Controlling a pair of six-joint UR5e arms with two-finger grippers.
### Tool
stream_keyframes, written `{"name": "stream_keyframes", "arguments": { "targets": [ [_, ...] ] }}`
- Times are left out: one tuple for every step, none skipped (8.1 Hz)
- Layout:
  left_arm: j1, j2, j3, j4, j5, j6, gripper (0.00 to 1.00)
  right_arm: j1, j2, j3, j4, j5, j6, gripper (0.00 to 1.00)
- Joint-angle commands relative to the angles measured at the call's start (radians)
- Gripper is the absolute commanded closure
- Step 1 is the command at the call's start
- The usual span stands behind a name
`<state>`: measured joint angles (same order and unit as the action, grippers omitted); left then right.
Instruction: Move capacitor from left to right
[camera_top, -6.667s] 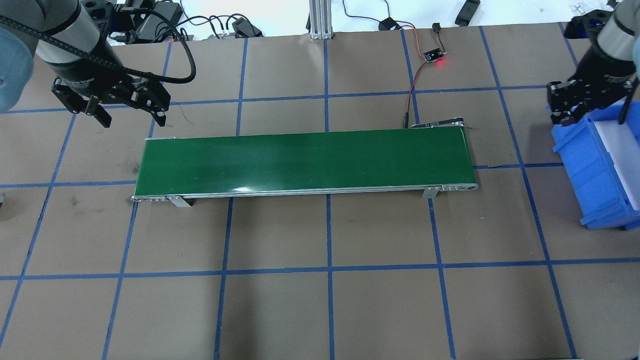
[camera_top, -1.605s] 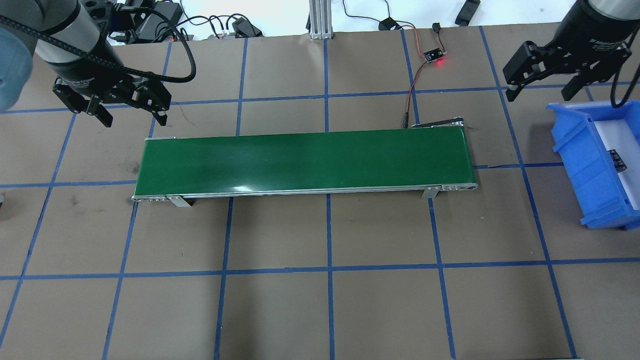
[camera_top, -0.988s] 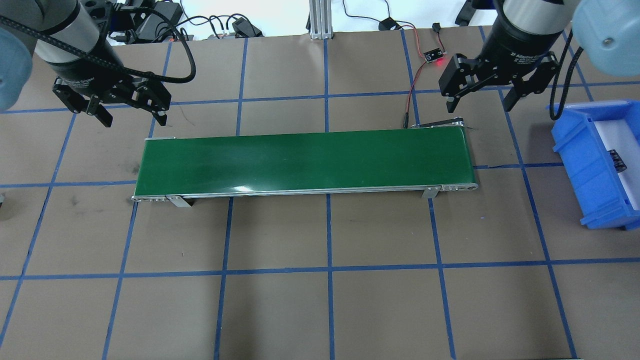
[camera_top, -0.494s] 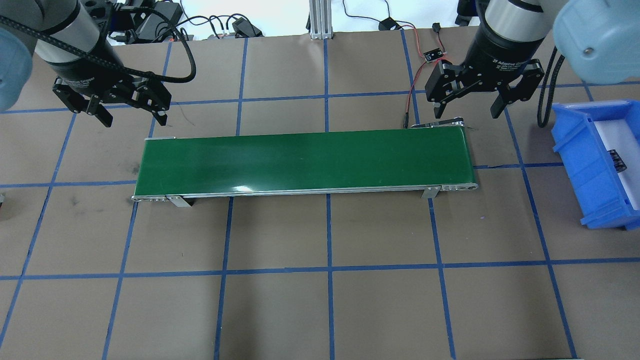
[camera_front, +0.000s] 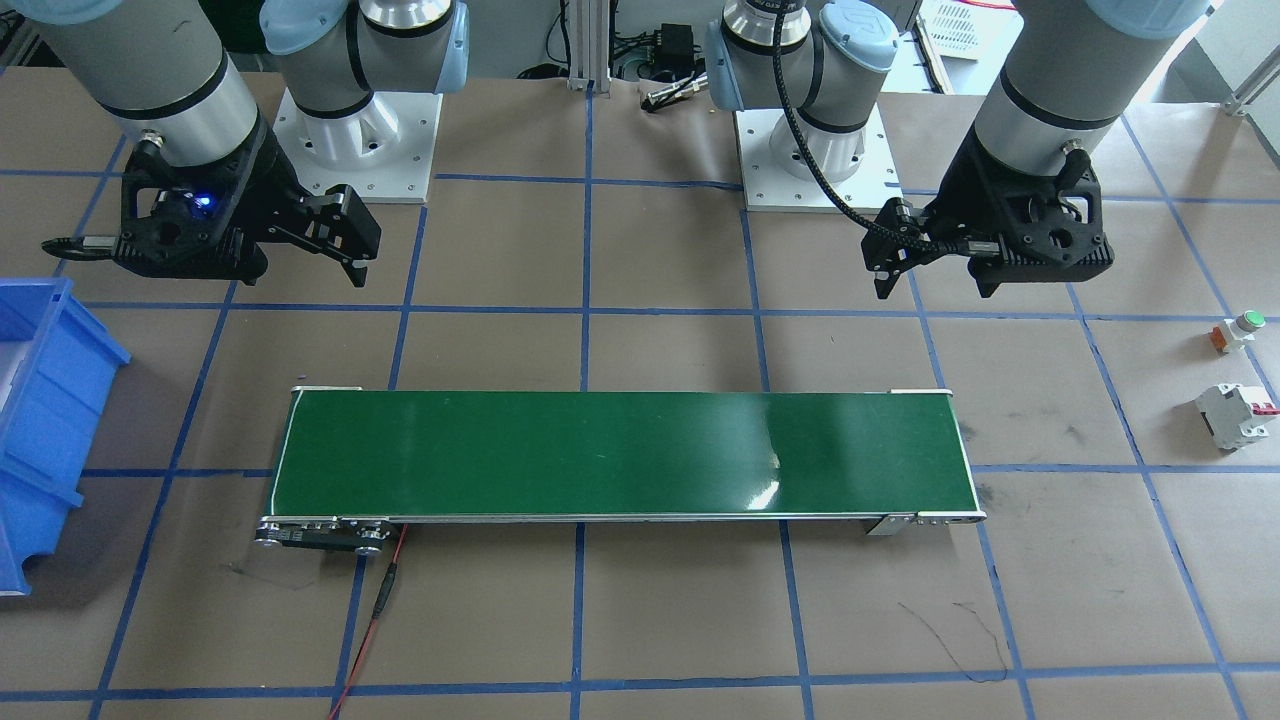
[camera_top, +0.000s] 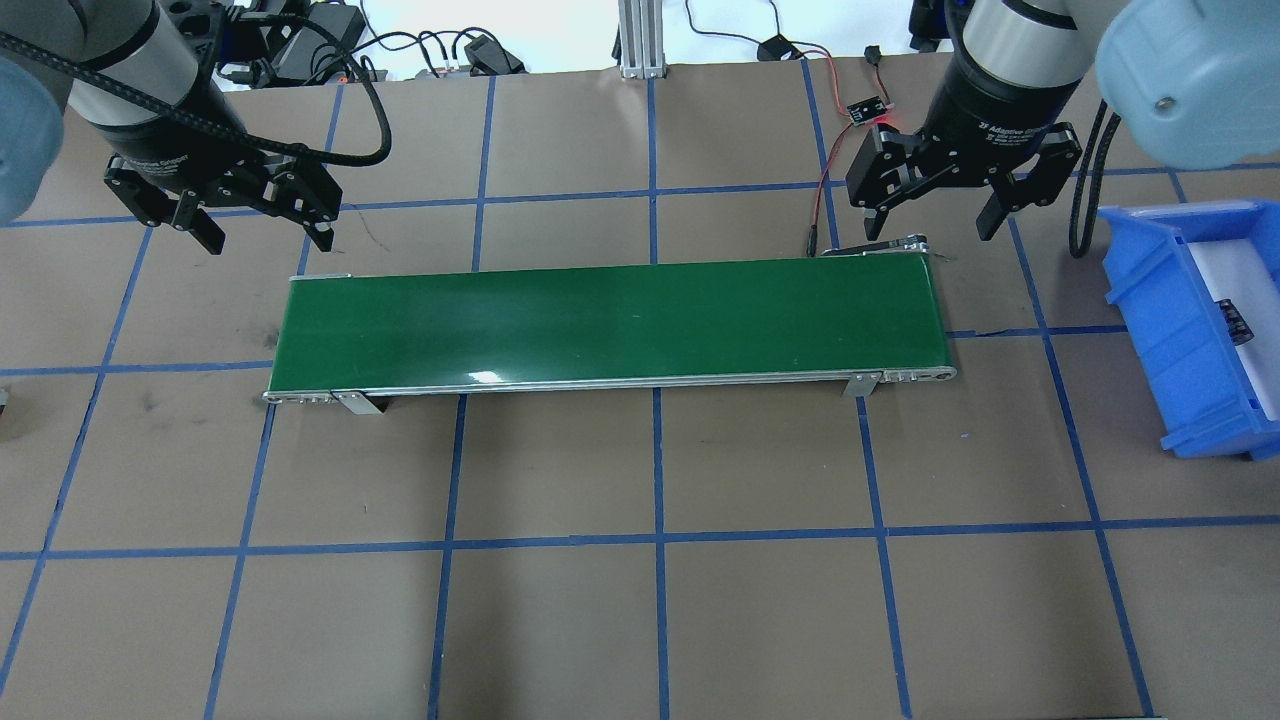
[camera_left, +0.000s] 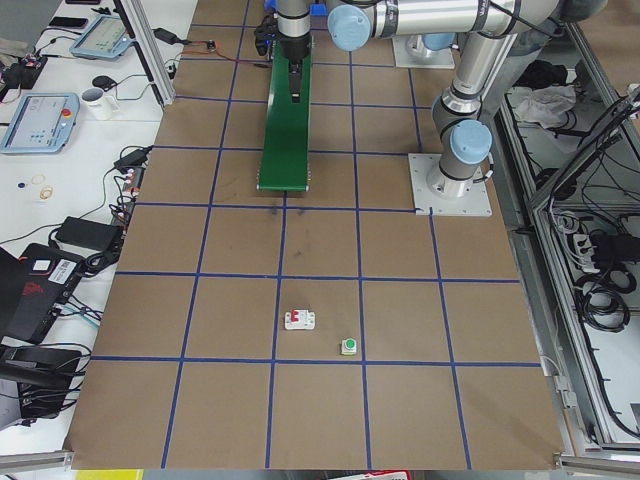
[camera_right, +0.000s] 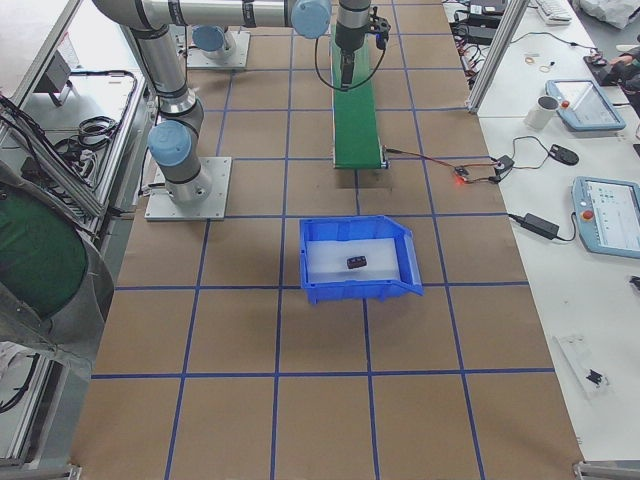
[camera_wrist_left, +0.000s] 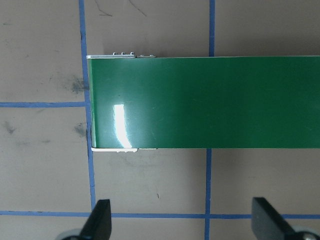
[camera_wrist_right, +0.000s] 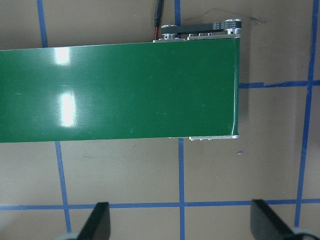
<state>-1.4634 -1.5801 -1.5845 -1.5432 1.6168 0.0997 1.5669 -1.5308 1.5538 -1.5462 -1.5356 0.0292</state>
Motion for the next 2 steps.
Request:
{"name": "stream_keyframes", "arguments": {
  "targets": [
    [0.000,0.000,0.000,0.000,0.000,0.000,0.00,-0.001,0.001,0.000,-0.002,-0.003,0.000,0.00],
    [0.000,0.000,0.000,0.000,0.000,0.000,0.00,-0.001,0.001,0.002,-0.002,-0.003,0.000,0.00]
  ]
}}
